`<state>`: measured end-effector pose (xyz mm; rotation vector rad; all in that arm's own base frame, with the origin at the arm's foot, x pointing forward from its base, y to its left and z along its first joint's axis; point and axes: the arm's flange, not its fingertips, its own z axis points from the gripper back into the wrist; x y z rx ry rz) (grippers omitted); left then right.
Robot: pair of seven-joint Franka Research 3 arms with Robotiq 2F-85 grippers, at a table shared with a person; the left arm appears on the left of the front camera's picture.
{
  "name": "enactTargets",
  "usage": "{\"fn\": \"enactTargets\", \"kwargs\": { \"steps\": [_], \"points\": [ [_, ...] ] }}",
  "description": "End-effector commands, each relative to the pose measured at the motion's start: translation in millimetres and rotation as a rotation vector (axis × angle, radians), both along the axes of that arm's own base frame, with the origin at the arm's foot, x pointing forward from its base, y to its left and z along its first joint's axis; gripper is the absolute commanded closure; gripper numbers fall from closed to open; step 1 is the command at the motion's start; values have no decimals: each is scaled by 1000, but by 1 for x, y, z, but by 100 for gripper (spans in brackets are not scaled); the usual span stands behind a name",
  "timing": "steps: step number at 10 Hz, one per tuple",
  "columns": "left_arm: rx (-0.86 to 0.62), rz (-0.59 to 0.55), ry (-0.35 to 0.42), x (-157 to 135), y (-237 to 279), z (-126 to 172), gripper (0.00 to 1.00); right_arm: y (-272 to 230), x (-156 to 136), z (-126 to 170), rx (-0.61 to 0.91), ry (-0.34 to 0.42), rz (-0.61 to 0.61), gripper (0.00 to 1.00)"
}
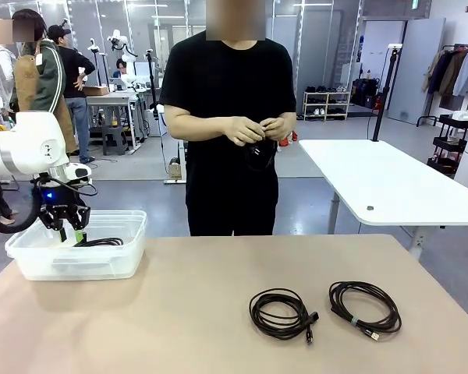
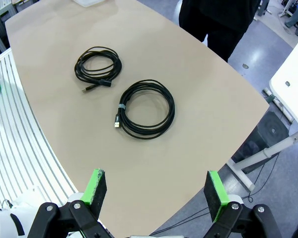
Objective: Organize and store the cables.
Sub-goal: Place the Power Cable into the Organizing box.
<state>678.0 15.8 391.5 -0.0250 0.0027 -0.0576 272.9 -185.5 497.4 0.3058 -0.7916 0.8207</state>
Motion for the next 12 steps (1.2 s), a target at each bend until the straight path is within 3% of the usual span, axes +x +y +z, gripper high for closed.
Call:
{"fn": "enactTargets", "kwargs": {
  "steps": [1,2,3,7,12],
  "points": [
    [-39,-14,-16,-16,3,5,0,0,-1,-1,1,-11,14,0],
    [-47,-13,-20,-17,4,7,6,0,-1,-1,1,-11,14,0],
    [-52,-12,-24,-18,5,8,0,0,-1,-1,1,-11,14,0],
    [-59,-12,-21,-21,8,8,0,0,-1,-1,1,-11,14,0],
    [-89,-50,-112,-42,15,26,0,0,-1,-1,1,-11,14,0]
  ]
}}
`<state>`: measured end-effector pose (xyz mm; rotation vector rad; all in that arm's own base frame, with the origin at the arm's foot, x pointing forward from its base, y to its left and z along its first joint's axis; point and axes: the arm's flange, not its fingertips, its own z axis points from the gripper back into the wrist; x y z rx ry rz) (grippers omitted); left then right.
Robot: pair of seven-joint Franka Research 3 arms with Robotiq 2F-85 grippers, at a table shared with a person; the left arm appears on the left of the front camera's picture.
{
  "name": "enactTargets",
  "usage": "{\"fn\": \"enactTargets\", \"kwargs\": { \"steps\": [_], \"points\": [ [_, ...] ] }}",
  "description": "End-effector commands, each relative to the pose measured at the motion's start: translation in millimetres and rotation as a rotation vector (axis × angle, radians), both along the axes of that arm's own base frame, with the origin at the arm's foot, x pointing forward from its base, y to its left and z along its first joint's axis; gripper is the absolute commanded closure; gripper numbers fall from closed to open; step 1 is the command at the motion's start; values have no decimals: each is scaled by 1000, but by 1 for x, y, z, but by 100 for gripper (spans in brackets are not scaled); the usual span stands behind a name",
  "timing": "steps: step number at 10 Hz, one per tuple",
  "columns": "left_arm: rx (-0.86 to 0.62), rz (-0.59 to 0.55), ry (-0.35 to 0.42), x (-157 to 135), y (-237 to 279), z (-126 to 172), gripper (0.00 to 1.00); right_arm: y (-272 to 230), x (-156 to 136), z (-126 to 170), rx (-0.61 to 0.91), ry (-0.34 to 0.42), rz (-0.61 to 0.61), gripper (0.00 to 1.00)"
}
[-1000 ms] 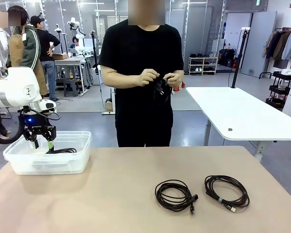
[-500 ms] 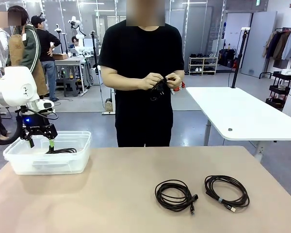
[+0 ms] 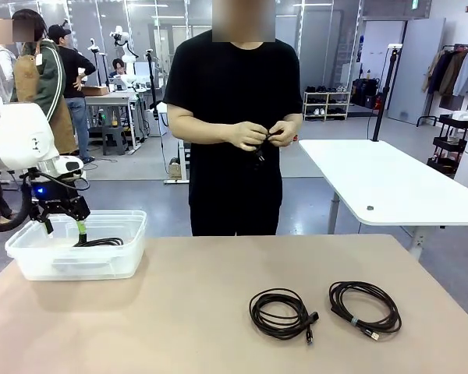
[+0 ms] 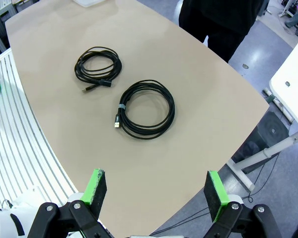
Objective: Organize and store the cables.
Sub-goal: Place the Power Cable into the Organizing box.
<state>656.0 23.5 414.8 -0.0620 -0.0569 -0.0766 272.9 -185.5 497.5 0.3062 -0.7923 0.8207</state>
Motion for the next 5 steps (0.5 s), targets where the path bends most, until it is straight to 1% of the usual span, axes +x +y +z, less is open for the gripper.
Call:
{"fn": "enactTargets", "kwargs": {
  "steps": [1,2,3,4,5],
  "points": [
    [-101,-91,-130,-33,13,16,0,0,-1,-1,0,-10,14,0],
    [-176,-143,-191,-53,22,34,0,0,-1,-1,0,-10,14,0],
    [-186,-179,-235,-72,30,48,0,0,-1,-1,0,-10,14,0],
    [-211,-234,-242,-95,37,58,0,0,-1,-1,0,-10,14,0],
    [-228,-291,-279,-118,41,62,0,0,-1,-1,0,-10,14,0]
  ]
}}
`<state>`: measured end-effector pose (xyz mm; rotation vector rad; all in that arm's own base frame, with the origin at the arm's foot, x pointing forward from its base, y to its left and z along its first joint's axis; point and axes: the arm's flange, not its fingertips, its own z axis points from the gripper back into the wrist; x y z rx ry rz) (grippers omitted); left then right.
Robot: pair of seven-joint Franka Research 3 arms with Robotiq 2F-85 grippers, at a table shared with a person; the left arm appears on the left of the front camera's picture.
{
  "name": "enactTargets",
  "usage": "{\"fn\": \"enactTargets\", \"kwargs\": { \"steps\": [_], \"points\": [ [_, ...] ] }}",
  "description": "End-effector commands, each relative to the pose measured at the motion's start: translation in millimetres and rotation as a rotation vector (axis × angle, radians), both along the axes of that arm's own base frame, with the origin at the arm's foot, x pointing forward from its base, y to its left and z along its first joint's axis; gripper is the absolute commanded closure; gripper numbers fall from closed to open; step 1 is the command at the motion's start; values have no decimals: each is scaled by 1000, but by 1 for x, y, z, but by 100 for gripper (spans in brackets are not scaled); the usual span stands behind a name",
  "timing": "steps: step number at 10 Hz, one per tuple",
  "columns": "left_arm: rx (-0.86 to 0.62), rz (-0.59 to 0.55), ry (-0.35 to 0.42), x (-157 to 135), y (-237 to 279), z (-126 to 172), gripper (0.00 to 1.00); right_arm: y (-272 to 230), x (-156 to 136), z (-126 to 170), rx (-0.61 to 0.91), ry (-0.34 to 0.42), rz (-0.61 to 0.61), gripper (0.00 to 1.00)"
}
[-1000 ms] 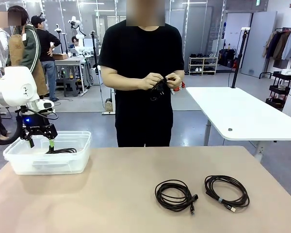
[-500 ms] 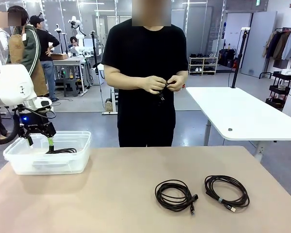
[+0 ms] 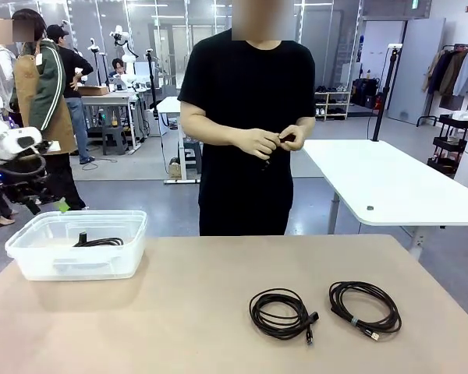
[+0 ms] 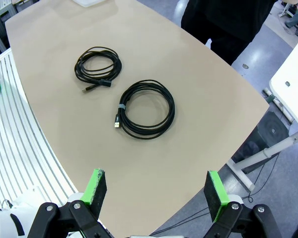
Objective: Organize and store the cables.
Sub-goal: Place the Power Cable into the Organizing box.
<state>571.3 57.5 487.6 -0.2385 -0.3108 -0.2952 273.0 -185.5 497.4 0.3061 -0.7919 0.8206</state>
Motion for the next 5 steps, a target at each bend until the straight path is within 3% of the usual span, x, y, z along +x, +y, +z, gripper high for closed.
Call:
{"fn": "enactTargets", "kwargs": {
  "steps": [1,3,5],
  "points": [
    [-42,-158,-81,-60,11,-11,0,0,-1,0,1,-11,14,0],
    [37,-358,-230,-124,19,-7,0,0,-1,0,1,-11,14,0],
    [116,-479,-394,-165,13,-12,0,0,-1,0,1,-11,14,0]
  ]
}}
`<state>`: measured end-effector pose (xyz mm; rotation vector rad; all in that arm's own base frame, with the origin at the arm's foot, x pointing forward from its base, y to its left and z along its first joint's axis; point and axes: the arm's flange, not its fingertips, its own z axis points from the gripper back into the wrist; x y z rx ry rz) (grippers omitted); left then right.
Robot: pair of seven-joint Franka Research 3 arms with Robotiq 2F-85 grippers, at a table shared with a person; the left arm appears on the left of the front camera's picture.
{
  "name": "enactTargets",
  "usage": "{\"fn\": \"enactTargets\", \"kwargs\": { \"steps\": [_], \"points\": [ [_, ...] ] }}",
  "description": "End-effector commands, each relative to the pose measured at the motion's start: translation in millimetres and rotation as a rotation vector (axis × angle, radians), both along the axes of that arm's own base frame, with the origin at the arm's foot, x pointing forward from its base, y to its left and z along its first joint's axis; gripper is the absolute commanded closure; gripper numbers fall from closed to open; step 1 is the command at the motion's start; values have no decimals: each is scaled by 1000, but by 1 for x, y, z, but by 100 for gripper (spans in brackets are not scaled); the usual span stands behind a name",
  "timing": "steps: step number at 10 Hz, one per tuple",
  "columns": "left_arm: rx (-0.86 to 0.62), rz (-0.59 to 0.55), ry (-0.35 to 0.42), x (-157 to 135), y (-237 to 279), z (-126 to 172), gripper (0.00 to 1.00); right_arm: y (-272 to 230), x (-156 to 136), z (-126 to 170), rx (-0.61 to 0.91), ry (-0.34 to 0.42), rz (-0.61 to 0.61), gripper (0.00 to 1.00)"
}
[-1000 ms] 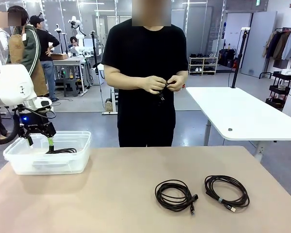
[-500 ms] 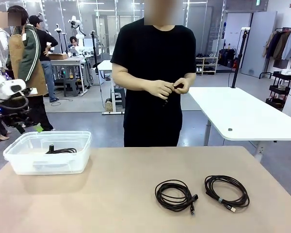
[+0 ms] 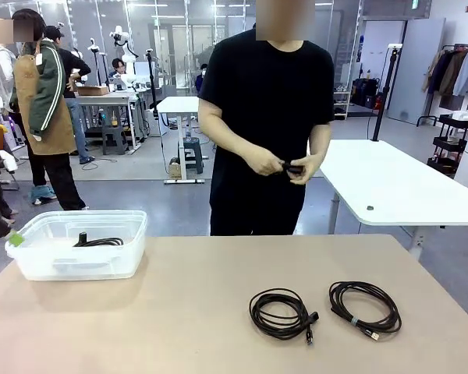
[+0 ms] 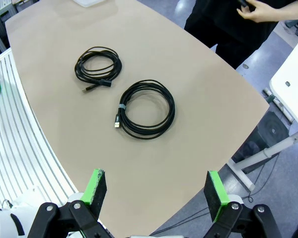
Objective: Organize and store the cables.
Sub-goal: Place the Power Cable into the Organizing box.
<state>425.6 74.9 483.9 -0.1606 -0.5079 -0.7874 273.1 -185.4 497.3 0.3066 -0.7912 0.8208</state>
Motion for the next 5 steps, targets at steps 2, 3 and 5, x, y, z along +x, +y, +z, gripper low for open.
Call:
{"fn": "enactTargets", "kwargs": {
  "steps": [2,3,5],
  "points": [
    [34,-61,-152,-34,-15,-10,0,0,-2,0,1,-11,14,0],
    [40,-34,-134,-24,-19,-9,0,0,-2,0,1,-11,14,0],
    [7,-4,-55,-20,-22,-3,0,0,-2,0,1,-11,14,0]
  ]
}}
